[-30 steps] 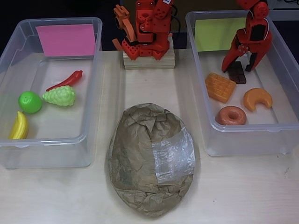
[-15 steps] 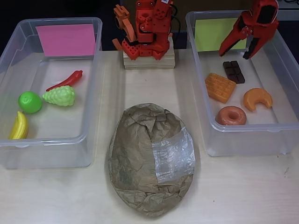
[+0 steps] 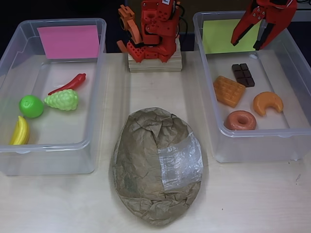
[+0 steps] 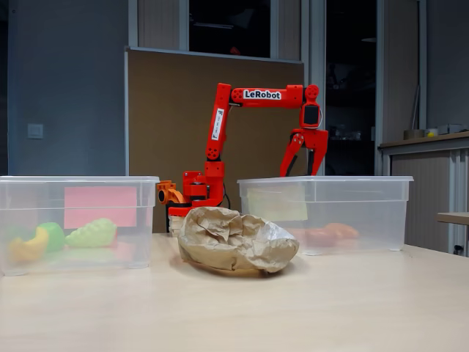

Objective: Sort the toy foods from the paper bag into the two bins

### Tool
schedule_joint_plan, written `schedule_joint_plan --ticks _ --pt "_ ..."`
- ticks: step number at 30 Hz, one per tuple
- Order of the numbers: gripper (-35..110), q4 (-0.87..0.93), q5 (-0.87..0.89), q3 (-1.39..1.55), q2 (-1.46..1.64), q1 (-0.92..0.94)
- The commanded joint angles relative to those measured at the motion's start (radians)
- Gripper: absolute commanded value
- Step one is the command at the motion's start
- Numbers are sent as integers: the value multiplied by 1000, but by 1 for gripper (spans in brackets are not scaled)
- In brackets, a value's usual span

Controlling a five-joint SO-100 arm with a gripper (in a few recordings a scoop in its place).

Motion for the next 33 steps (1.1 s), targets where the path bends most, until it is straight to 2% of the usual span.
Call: schedule_joint_plan --ticks 1,6,12,19,27,33 --pt "19 49 137 11 106 23" --pt "0 54 28 81 193 74" --pt "0 58 -207 149 288 209" --pt "0 49 -650 293 431 476" --pt "0 -189 -1243 494 574 808" --pt "0 -420 -1562 703 663 965"
